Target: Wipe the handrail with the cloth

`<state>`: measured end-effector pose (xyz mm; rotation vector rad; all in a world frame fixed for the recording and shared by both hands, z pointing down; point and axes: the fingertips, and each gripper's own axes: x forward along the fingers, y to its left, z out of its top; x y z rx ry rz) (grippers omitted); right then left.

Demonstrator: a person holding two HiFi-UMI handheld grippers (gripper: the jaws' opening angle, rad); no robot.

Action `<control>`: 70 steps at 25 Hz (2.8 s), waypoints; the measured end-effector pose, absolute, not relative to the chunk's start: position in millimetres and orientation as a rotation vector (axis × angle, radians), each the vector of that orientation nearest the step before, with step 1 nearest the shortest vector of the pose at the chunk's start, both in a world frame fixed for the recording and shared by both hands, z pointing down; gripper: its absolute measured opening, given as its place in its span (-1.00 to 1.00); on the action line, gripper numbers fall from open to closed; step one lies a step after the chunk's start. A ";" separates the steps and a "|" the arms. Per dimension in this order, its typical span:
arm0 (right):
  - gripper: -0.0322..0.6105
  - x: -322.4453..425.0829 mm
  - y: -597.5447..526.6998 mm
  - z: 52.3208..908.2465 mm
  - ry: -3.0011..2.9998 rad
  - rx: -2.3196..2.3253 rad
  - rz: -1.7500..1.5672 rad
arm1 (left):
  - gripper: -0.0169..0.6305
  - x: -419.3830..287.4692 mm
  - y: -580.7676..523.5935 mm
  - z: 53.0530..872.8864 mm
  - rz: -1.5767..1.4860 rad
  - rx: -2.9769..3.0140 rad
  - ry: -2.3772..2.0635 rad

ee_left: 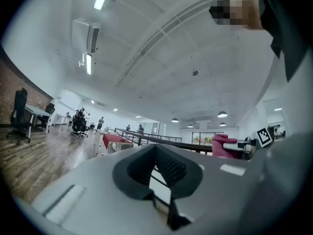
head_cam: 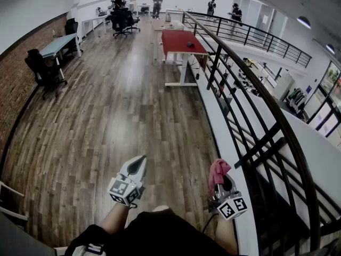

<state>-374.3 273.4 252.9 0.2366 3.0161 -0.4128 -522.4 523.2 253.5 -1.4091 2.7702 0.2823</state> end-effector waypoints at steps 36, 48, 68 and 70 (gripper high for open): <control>-0.74 -265.1 188.9 225.9 2.858 -0.705 -0.386 | -0.95 -538.8 260.0 246.2 0.241 -2.303 2.241; -0.74 -113.8 212.3 219.8 2.575 -1.255 -0.333 | -0.95 -412.3 176.5 248.7 0.175 -2.708 1.808; -0.74 91.7 287.1 213.6 2.306 -1.554 -0.298 | -0.95 -212.3 177.1 228.3 0.177 -2.928 1.527; -0.74 101.2 291.3 215.5 2.301 -1.568 -0.298 | -0.95 -199.5 177.0 228.1 0.169 -2.948 1.506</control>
